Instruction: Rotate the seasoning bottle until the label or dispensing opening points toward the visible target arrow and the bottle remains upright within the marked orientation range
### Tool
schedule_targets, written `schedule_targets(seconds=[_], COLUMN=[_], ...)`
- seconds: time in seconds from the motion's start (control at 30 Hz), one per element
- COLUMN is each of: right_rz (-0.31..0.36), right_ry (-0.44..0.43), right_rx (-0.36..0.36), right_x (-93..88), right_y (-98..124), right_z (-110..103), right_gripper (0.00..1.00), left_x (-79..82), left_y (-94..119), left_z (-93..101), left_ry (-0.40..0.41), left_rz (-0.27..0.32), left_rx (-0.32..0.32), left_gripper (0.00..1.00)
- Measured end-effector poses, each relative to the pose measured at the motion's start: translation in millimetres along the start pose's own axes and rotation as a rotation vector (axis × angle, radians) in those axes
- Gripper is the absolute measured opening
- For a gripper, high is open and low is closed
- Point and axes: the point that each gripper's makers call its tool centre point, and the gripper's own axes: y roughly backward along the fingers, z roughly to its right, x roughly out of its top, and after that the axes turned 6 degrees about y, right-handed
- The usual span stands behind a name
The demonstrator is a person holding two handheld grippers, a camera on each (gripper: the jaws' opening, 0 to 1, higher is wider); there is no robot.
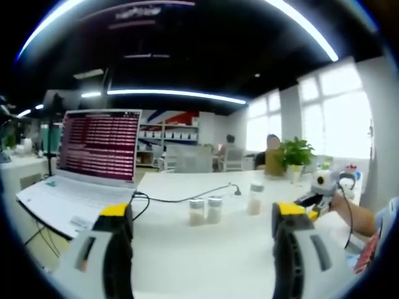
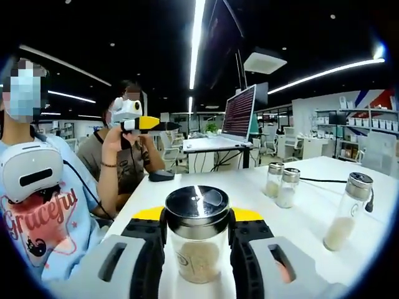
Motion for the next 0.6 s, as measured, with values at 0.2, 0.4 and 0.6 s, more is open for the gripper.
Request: schedule_targets(seconds=[0.2, 0.4, 0.6], right_rz=[-0.013, -0.038, -0.052], right_ry=[0.005, 0.008, 0.004], right_rx=[-0.012, -0.032, -0.056], right_x=[-0.5, -0.5, -0.9], right_y=[1.7, 2.5, 3.5], right_z=[2.7, 4.9, 7.3], right_gripper=[0.38, 0.38, 0.38], left_x=[0.9, 6.0, 2.4], left_y=[4.8, 15.7, 14.3], left_z=[0.9, -4.3, -0.1], left_ry=[0.000, 0.002, 0.006], left_rz=[0.004, 0.029, 0.026], left_rx=[-0.003, 0.013, 0.015], left_gripper=[0.98, 0.98, 0.98])
